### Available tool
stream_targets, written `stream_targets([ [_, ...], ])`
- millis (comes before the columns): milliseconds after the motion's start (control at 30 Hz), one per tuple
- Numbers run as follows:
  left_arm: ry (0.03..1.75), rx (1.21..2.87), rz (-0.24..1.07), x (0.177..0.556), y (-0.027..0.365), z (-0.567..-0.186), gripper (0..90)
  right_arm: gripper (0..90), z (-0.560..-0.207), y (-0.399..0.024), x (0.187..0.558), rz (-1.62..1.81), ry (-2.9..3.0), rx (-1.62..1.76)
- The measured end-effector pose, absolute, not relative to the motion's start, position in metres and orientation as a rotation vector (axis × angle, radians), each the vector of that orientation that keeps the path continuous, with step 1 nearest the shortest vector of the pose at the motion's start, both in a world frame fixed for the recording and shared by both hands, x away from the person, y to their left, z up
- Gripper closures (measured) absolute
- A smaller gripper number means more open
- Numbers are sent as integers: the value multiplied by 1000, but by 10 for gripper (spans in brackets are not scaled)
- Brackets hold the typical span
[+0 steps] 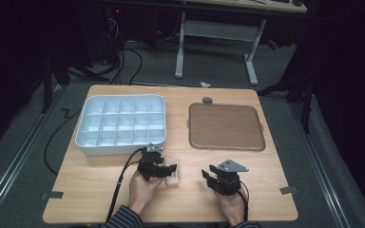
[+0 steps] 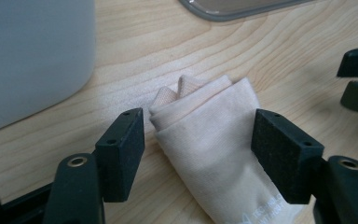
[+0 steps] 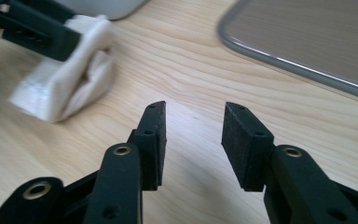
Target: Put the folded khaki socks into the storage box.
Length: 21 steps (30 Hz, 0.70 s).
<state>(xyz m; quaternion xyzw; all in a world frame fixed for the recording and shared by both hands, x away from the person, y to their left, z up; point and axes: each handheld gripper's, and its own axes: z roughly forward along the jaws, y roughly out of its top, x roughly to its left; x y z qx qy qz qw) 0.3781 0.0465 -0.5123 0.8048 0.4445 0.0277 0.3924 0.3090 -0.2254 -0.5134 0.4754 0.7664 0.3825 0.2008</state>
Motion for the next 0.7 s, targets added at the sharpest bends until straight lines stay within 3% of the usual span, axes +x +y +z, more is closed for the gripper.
stream_targets([
  [367, 1108, 2089, 44, 376, 45, -517, 481, 521, -530, -253, 313, 880, 2101, 1377],
  [700, 1094, 2088, -1, 376, 46, -520, 540, 455, -531, -262, 316, 870, 2064, 1408],
])
